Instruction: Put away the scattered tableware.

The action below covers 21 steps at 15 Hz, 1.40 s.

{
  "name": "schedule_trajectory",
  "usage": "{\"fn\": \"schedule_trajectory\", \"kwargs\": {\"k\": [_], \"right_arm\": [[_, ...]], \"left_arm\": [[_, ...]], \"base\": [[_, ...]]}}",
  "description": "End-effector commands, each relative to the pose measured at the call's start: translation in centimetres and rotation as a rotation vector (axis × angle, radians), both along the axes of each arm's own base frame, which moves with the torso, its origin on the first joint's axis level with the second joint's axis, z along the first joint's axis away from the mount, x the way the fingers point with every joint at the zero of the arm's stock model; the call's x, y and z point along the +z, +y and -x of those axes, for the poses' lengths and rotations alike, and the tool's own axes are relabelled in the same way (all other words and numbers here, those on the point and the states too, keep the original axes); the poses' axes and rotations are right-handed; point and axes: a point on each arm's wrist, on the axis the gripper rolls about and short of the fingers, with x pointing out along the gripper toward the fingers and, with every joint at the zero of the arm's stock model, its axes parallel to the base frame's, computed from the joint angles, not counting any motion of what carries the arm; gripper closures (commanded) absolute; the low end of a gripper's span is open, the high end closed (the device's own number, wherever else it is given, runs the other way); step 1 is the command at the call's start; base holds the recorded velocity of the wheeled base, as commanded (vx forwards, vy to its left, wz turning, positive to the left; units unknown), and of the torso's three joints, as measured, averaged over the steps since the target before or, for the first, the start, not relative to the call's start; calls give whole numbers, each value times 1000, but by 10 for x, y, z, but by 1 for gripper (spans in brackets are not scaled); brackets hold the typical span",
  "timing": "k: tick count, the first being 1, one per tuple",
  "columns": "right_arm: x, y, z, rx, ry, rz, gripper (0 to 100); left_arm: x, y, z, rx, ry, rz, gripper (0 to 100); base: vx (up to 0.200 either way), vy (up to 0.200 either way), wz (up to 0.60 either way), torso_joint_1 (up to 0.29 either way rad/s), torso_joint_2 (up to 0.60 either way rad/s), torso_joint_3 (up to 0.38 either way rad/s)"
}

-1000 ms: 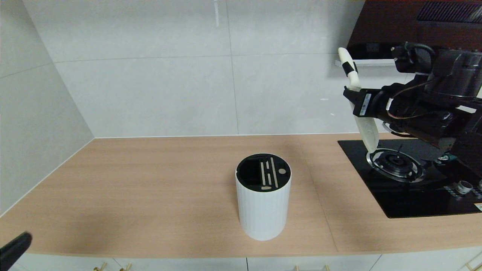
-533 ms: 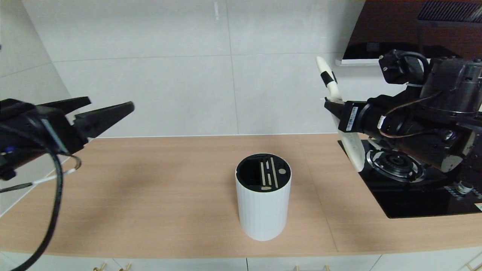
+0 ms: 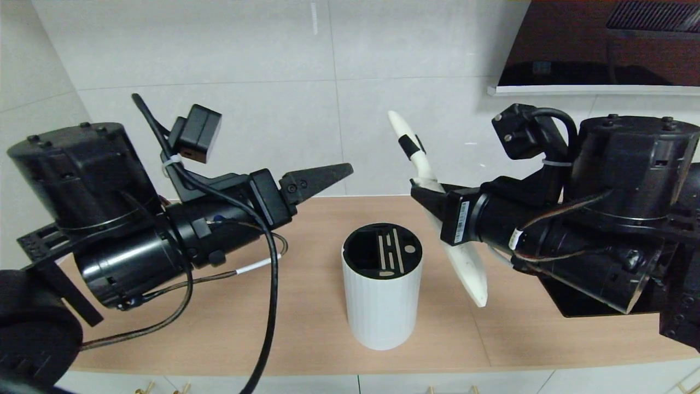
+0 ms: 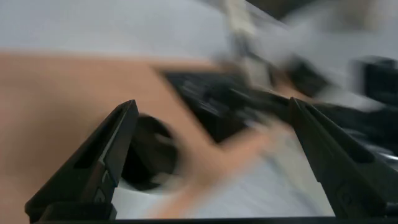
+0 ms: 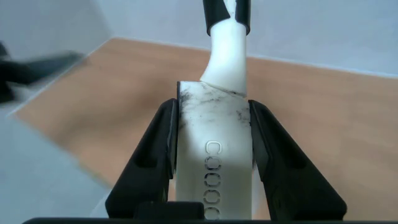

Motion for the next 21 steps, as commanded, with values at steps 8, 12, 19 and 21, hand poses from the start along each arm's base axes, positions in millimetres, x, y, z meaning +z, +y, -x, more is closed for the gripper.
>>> {"fn": "schedule_trajectory", "kwargs": {"k": [8,12,19,21], "right_arm": [[-31,38,15,24,51,88,100],[-39,46,22,6,36,148,100],[-42,54,32,38,24,139,100],[-44,56,31,40,29,146,100]], "left_arm": [[-20,-26,-10,-86,138,79,0],[-25,-32,-22,-27,170,91,0],[-30,-36,-28,-4,188,98,0],[-29,-35,-28,0,185,100,0]], "base": [[0,0,0,0,0,0],[0,0,0,0,0,0],[0,0,0,0,0,0],[0,0,0,0,0,0]]}}
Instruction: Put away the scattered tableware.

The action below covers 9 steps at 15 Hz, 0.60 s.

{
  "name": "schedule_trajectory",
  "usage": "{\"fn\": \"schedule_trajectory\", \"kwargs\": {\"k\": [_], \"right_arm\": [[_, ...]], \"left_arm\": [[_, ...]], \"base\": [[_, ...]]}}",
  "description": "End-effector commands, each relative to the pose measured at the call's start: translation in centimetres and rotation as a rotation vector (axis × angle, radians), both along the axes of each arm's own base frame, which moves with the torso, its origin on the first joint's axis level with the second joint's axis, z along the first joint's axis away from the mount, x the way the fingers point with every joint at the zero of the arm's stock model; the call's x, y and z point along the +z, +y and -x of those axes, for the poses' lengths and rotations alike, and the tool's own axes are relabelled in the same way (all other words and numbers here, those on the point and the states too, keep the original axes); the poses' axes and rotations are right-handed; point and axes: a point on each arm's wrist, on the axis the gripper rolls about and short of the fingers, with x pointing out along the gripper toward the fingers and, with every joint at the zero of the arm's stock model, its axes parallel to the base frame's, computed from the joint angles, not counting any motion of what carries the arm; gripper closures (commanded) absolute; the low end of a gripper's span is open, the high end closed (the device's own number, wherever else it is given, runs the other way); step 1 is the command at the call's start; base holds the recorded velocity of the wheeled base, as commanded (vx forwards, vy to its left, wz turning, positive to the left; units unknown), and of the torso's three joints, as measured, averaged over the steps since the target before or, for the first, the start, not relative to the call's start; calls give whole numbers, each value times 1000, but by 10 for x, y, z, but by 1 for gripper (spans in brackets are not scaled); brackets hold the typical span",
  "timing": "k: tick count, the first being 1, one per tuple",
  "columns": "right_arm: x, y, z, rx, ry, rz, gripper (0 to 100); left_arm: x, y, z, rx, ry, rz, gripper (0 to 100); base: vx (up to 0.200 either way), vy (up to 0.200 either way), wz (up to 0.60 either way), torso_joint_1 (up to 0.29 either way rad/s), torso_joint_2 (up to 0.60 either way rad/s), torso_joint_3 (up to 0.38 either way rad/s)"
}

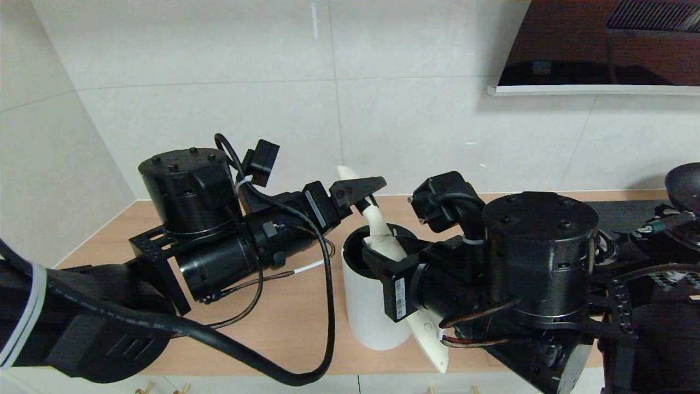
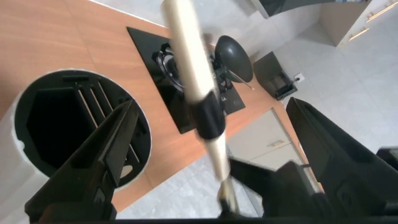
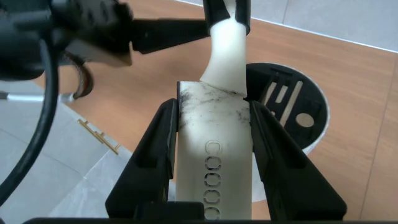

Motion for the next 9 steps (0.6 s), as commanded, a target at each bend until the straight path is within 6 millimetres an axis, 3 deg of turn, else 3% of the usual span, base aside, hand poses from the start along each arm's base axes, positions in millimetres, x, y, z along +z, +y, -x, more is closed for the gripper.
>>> {"fn": "schedule_trajectory", "kwargs": {"k": [1,6,7,9], "right_arm": [[-3,2,0,4,5,8,100],[-4,3,2,10,6,10,100],[-4,3,2,10,6,10,100],[-3,3,2,11,6,8,100]], "left_arm": [[2,0,1,0,-5,3,0],[-1,0,-1,-1,3,-2,0],[-2,-2,-1,-4,5,-4,100],[-4,-4,-1,-10,12,-8,100]], "base": [[0,0,0,0,0,0],[0,0,0,0,0,0],[0,0,0,0,0,0],[0,0,0,0,0,0]]}}
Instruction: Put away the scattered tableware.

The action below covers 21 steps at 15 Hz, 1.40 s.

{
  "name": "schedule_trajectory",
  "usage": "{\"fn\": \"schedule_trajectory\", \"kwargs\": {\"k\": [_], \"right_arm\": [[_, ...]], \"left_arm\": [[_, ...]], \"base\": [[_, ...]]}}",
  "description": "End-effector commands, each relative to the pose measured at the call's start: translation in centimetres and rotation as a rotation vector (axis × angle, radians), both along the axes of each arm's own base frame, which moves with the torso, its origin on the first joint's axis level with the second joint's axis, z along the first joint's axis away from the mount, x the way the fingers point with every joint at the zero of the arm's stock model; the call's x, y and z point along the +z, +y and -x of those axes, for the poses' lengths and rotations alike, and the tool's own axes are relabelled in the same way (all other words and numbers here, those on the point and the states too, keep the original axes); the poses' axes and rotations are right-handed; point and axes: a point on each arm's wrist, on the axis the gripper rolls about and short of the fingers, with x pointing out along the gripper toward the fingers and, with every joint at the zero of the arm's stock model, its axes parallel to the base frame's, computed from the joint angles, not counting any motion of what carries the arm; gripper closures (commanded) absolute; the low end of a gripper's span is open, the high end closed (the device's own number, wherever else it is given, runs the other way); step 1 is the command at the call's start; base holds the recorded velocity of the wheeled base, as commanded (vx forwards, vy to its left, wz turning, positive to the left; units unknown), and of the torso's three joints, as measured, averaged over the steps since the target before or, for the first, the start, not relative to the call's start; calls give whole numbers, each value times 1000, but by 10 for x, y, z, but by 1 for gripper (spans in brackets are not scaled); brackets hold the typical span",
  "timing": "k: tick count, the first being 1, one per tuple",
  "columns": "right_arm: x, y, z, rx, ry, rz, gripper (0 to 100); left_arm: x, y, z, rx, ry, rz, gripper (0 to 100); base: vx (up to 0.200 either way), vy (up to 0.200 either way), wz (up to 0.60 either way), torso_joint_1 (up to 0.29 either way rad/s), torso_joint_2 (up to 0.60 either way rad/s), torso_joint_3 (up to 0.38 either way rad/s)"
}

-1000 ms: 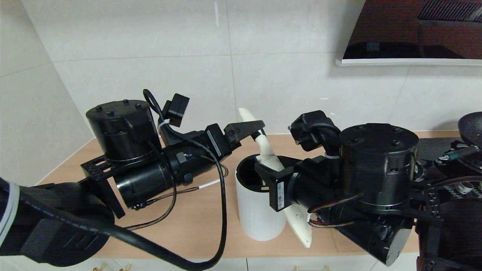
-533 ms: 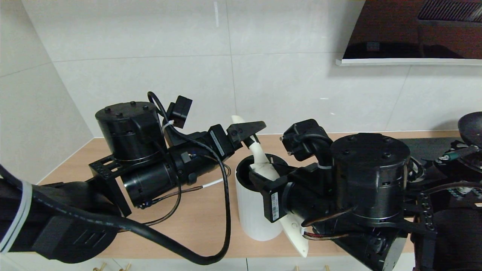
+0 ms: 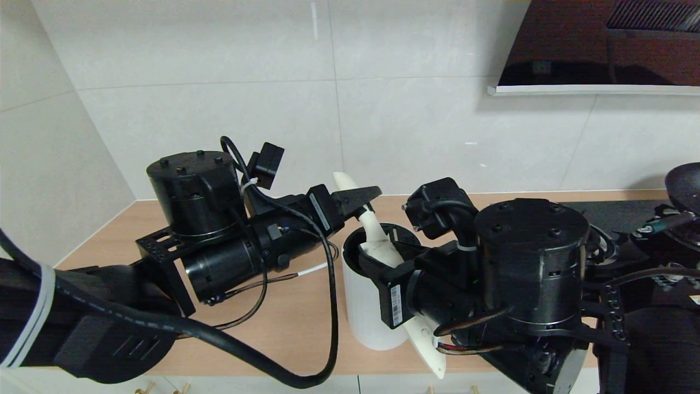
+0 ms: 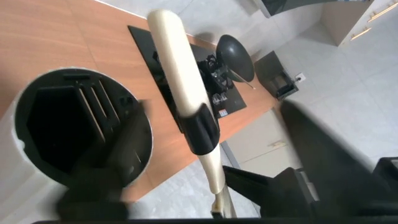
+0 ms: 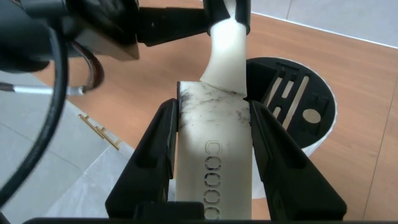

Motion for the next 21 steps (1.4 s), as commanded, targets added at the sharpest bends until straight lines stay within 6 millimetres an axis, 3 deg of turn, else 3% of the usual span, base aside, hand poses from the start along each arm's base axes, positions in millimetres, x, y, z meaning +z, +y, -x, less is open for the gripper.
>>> {"fn": "schedule_trajectory", "kwargs": {"k": [1,11,12,14,16,19,21], "right_arm": [[0,0,0,1,-1,-2,100],[2,0,-1,-4,-12,-26,100],[1,1,-1,-4,-10,-26,0],[1,1,-2,-3,-12,-33,0],[5,-1,-1,-8,-23,-49,0],[37,-38,-2,-67,-89,-124,0],[50,-53,-3,-96,-128,-134,0]], "left_arm": [[-1,-1,0,-6,3,-3,100],[2,0,1,-3,-5,4,100],[2,0,1,-3,-5,4,100],[6,1,3,-1,-21,15,100],[22,6,11,-1,-74,50,100],[61,27,37,6,-193,121,100],[71,35,42,21,-233,130,100]], "base": [[0,0,0,0,0,0],[0,0,0,0,0,0],[0,0,0,0,0,0],[0,0,0,0,0,0],[0,0,0,0,0,0],[0,0,0,0,0,0],[0,0,0,0,0,0]]}}
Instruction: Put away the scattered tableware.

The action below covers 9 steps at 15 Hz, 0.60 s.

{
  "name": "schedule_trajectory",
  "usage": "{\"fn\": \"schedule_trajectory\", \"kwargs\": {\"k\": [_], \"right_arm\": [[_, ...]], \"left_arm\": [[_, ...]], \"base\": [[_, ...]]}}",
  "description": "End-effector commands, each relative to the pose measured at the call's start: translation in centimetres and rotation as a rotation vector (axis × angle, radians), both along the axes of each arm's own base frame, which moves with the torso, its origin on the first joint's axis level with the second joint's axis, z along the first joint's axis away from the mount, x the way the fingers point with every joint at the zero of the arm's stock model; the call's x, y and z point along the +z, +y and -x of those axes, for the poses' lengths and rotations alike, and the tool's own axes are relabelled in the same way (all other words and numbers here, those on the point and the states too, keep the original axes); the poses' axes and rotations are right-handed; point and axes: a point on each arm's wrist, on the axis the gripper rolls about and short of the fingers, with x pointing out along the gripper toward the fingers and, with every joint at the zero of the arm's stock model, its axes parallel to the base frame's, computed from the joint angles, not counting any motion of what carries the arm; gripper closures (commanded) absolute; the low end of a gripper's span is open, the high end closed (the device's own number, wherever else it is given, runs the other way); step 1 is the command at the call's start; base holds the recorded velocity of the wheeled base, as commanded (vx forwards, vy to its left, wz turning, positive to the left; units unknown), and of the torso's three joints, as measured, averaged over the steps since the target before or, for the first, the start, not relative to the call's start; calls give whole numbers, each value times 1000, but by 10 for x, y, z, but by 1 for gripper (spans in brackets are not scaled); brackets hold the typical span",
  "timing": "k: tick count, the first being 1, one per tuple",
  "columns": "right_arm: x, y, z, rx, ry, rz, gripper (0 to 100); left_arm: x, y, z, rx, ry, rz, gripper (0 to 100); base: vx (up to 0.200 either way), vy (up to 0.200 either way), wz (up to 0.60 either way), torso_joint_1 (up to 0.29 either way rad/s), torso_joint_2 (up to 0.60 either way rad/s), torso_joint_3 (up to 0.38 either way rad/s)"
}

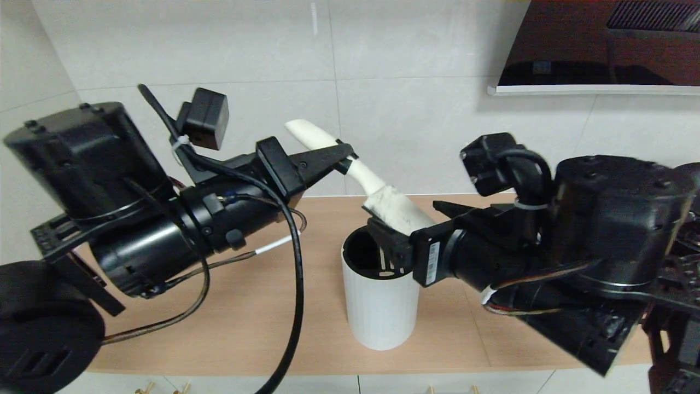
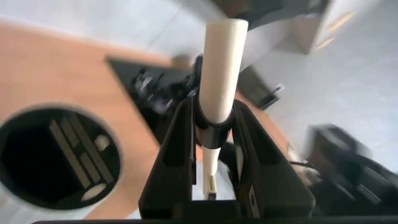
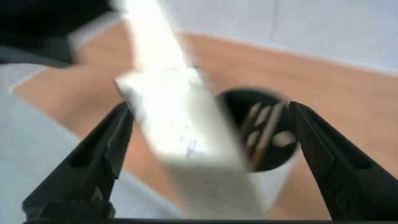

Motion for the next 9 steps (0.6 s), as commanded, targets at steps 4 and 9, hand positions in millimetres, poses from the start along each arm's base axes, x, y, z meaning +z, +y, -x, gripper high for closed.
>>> {"fn": "schedule_trajectory", "kwargs": {"k": [4,9], "right_arm": [[38,-52,-10,-144,-103,-68,0],[39,-60,-16,-179,-114,-56,0]], "left_arm": [[11,27,8,124,-260,-170,100],[12,29,11,155,-394,-216,100]], "base": [[0,0,0,0,0,0],[0,0,0,0,0,0]]}}
